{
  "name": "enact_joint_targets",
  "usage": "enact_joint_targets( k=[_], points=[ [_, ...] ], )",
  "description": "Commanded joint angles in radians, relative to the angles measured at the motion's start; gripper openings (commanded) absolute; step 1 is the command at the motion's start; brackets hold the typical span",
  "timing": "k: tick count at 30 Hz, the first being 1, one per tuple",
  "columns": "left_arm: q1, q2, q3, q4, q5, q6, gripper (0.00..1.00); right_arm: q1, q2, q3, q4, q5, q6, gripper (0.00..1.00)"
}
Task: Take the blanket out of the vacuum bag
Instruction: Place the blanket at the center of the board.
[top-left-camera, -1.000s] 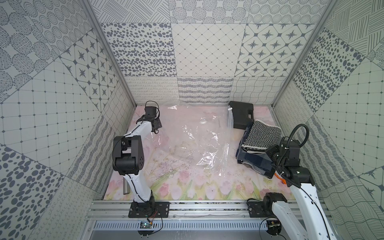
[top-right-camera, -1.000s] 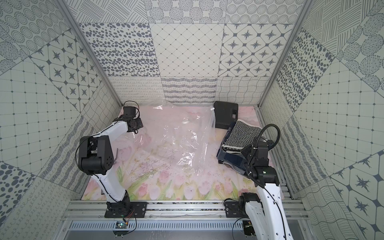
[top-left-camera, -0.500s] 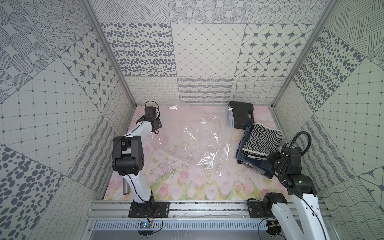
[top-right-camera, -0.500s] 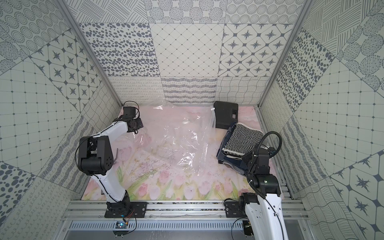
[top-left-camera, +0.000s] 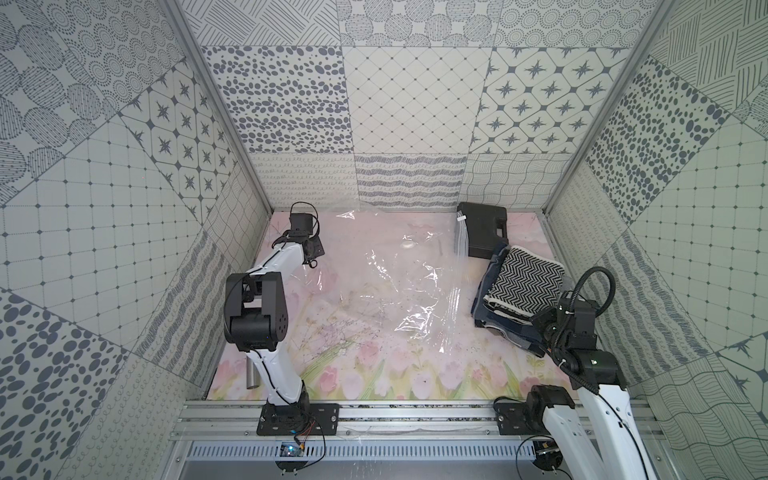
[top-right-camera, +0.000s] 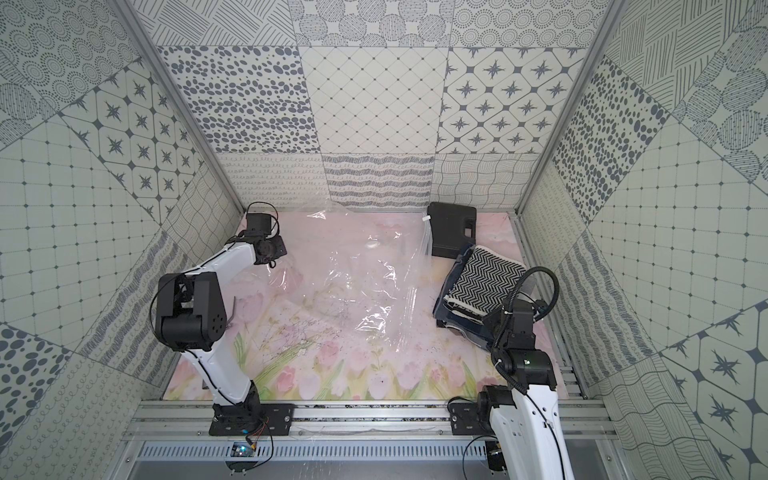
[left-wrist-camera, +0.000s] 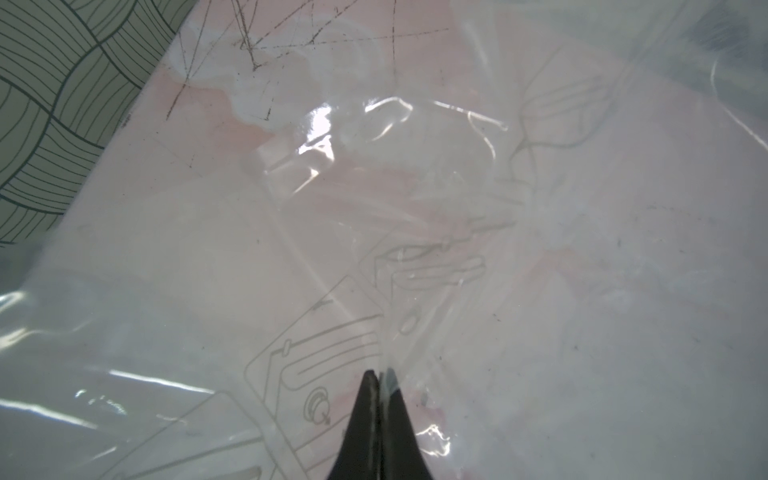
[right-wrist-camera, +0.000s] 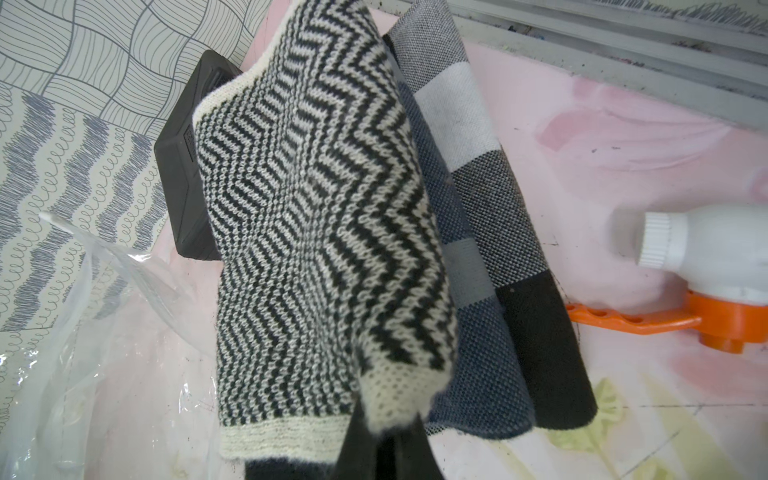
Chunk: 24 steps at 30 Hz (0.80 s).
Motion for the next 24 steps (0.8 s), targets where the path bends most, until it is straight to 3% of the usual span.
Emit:
enact_joint_targets(
  k=[1, 12, 14, 16, 17, 18, 20, 21, 24],
  points=[
    [-0.004, -0.004, -0.005, 0.021, 0.009, -0.004, 0.00, -0.006, -0.020, 0.001, 0.002, 0.022, 0.006, 0.00],
    [-0.004, -0.001, 0.001, 0.022, 0.013, -0.003, 0.00, -0.031, -0.017, -0.085, 0.014, -0.010, 0.036, 0.00],
    [-0.004, -0.001, -0.003, 0.023, 0.013, -0.003, 0.00, -0.034, -0.016, -0.085, 0.015, -0.012, 0.036, 0.05],
    [-0.004, 0.001, -0.004, 0.026, 0.016, -0.004, 0.00, -0.037, -0.017, -0.089, 0.010, -0.010, 0.036, 0.19],
    [-0.004, 0.002, -0.003, 0.026, 0.020, -0.005, 0.00, -0.037, -0.017, -0.092, 0.009, -0.009, 0.034, 0.36],
    [-0.004, 0.003, -0.001, 0.025, 0.024, -0.004, 0.00, -0.038, -0.020, -0.092, 0.000, -0.004, 0.033, 0.61],
    [-0.004, -0.002, 0.002, 0.018, 0.027, 0.009, 0.09, -0.041, -0.023, -0.079, -0.040, 0.010, 0.032, 0.94],
    [-0.003, -0.009, 0.008, 0.011, 0.025, 0.020, 0.10, -0.041, -0.026, -0.058, -0.075, 0.020, 0.027, 0.99],
    [-0.004, -0.044, 0.006, 0.002, 0.020, 0.043, 0.12, -0.040, -0.033, 0.045, -0.206, 0.047, 0.011, 0.99]
  ],
)
